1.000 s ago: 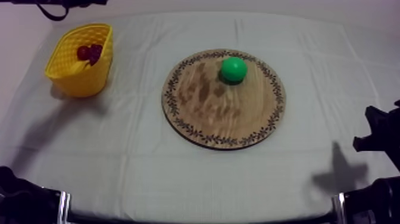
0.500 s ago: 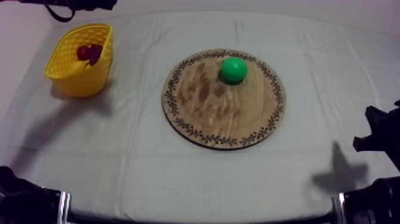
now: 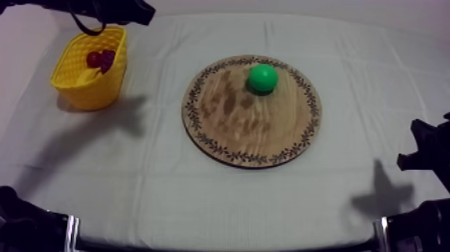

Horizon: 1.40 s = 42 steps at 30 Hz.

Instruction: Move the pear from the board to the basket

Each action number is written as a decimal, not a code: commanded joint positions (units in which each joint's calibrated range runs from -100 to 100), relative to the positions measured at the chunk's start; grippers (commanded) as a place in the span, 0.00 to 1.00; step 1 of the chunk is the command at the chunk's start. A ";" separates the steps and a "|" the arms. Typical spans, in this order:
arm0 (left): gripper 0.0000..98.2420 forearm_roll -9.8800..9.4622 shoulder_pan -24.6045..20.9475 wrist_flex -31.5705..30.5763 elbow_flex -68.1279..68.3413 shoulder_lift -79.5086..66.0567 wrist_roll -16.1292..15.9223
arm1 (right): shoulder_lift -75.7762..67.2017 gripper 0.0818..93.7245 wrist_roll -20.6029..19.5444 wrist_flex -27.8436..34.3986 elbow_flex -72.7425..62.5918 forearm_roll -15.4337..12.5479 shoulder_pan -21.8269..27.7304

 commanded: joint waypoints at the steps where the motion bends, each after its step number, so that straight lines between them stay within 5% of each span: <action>1: 0.04 -0.41 1.05 0.47 -1.73 1.39 0.52 | -0.05 0.00 0.00 -0.01 0.00 0.02 0.00; 11: 0.02 -2.62 5.96 2.05 -12.63 10.57 2.25 | -0.05 0.00 0.00 -0.01 0.00 0.02 0.00; 24: 0.05 -4.03 9.97 -2.36 -23.35 21.77 11.65 | -0.05 0.00 0.00 -0.01 0.00 0.02 0.00; 28: 0.29 -5.41 10.10 -1.92 -25.51 24.38 18.40 | -0.05 0.00 0.00 -0.01 0.00 0.02 0.00; 33: 0.61 -6.59 10.44 6.89 -30.95 27.32 26.36 | -0.05 0.00 0.00 -0.01 0.00 0.02 0.00; 42: 0.71 -7.16 11.25 12.87 -34.99 32.53 33.27 | -0.05 0.00 0.00 -0.01 0.00 0.02 0.00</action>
